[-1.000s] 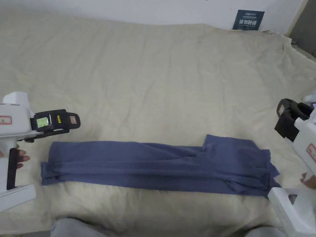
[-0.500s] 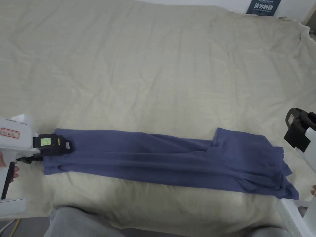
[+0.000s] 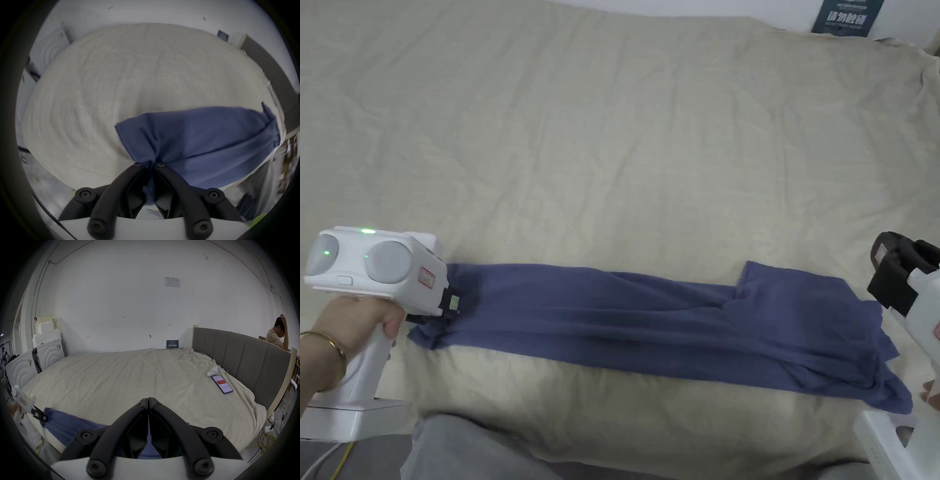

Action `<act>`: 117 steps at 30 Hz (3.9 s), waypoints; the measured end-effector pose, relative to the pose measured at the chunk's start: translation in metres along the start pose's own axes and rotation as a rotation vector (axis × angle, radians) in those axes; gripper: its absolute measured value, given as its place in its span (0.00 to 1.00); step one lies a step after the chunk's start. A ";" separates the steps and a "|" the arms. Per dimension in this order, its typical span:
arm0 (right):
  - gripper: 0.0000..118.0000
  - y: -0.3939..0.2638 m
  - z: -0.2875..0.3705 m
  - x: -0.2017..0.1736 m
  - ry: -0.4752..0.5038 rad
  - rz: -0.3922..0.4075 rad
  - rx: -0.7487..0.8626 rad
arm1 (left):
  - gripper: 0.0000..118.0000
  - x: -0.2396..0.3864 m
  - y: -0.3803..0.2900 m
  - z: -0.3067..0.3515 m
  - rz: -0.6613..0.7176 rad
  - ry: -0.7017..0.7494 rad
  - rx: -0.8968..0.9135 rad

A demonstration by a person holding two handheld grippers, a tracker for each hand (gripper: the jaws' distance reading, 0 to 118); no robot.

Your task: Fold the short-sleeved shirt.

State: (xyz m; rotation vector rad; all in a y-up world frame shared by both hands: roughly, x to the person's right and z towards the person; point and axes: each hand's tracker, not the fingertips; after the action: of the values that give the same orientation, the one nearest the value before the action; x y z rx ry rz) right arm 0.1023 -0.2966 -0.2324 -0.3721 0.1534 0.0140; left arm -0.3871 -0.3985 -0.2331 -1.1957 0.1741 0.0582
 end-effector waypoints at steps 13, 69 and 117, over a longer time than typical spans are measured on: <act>0.00 0.004 0.029 0.032 -0.020 -0.043 0.053 | 0.03 0.015 0.031 0.128 0.027 -0.159 0.252; 0.00 -0.002 0.078 0.047 -0.125 -0.094 0.051 | 0.00 0.323 -0.078 0.009 -0.368 -0.322 0.311; 0.00 -0.020 0.038 0.078 -0.095 -0.067 -0.028 | 0.05 0.094 0.020 -0.038 0.236 -0.753 -0.075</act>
State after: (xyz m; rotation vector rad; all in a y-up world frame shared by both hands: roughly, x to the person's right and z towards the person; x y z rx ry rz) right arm 0.1858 -0.3026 -0.2016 -0.4033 0.0467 -0.0328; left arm -0.3010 -0.4310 -0.2811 -1.1497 -0.3534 0.7153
